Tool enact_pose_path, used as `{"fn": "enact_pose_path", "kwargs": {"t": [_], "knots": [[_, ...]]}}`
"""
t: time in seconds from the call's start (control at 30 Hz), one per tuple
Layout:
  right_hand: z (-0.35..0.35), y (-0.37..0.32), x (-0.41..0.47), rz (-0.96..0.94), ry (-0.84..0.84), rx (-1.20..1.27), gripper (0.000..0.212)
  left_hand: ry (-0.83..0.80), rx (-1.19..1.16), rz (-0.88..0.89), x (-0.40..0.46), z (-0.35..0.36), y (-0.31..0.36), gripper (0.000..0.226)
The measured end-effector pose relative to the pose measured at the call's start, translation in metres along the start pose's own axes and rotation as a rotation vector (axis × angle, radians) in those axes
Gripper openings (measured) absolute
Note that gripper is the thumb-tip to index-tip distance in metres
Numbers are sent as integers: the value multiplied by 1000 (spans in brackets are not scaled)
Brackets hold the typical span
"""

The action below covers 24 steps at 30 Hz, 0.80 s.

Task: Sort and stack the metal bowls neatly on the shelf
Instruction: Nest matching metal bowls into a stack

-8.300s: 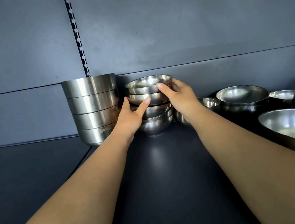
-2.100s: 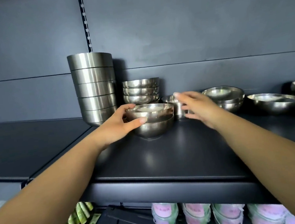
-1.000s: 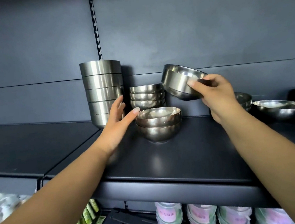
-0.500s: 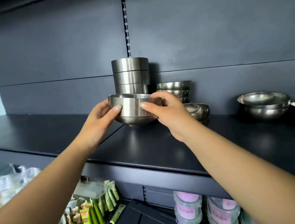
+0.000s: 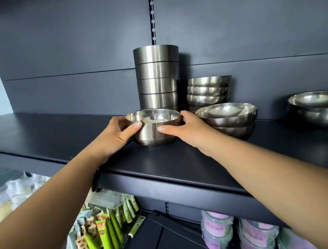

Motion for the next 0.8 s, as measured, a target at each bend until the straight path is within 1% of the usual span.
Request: {"fn": "enact_pose_path", "kwargs": {"t": [0.07,0.1,0.17,0.2,0.27,0.3,0.37,0.47,0.53,0.57,0.63,0.67,0.7,0.73,0.8], "knots": [[-1,1,3,-20,-8,-61,57,0,12,-15,4,2,-3,53],[-1,2,5,-27,-17,-81,66,-2,20,-17,5,3,-4,52],[-2,4,7,-25,-18,-125,84,-4,4,-23,7,5,-6,60],[-3,5,9,-23,-19,-141,84,-4,-14,-31,7,5,-8,67],[-3,7,12,-24,-30,-159,64,-3,-51,-42,8,4,-8,78],[-2,7,13,-25,-36,-162,62,0,-66,-45,8,3,-9,79],[-3,8,12,-14,-46,-177,65,-3,-74,-56,8,2,-10,83],[-11,9,9,-6,-28,-208,77,-10,-46,-59,5,2,-11,86],[-15,6,2,-15,-37,-232,79,53,-14,-48,4,-5,-10,87],[-18,5,-1,-25,-44,-247,77,121,30,-22,3,-12,-8,84],[-31,-1,-12,-59,-26,-284,72,254,101,85,-6,-27,9,77],[-41,-5,-18,-64,-5,-297,67,287,118,152,-13,-29,22,74],[-51,-7,-22,-61,15,-299,59,287,144,234,-22,-27,38,71],[-60,-8,-26,-58,24,-297,46,262,193,336,-32,-20,57,68],[-77,-6,-34,-49,25,-311,23,163,307,532,-52,4,90,56]]}}
Point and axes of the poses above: each hand's wrist, its own x-axis towards the middle knuckle, its own z-axis out of the palm, y = z × x, the point moved 10 cm from there along x, towards the middle knuckle, and after that the axes turned 12 degrees about y, right-handed, at the moved point
